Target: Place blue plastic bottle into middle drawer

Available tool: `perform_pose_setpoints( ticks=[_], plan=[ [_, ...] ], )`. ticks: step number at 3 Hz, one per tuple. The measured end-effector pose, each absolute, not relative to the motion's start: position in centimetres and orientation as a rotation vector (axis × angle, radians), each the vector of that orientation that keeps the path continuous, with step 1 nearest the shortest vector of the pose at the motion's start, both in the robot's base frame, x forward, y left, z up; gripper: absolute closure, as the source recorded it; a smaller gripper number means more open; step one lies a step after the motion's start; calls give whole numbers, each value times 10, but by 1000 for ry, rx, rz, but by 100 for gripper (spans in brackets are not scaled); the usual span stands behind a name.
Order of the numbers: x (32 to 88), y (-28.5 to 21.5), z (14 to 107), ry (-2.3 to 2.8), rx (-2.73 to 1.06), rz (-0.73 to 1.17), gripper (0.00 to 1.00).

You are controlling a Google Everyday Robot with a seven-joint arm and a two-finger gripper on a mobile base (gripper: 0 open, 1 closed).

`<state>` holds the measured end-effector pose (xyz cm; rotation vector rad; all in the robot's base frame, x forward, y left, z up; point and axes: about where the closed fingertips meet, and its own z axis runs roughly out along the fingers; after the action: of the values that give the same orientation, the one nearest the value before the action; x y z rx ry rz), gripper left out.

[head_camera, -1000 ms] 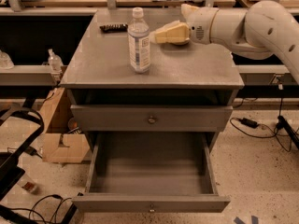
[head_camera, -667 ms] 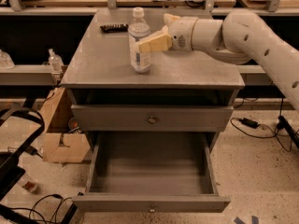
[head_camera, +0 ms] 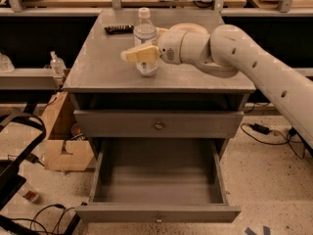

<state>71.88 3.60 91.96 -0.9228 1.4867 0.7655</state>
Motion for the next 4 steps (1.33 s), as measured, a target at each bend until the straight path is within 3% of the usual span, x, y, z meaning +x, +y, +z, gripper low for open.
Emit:
perform_pose_setpoints(
  ticks=[3,4],
  plan=[
    [721,54,919,1459,-898,781,85],
    [722,56,925,1458,-918,771,100]
  ],
)
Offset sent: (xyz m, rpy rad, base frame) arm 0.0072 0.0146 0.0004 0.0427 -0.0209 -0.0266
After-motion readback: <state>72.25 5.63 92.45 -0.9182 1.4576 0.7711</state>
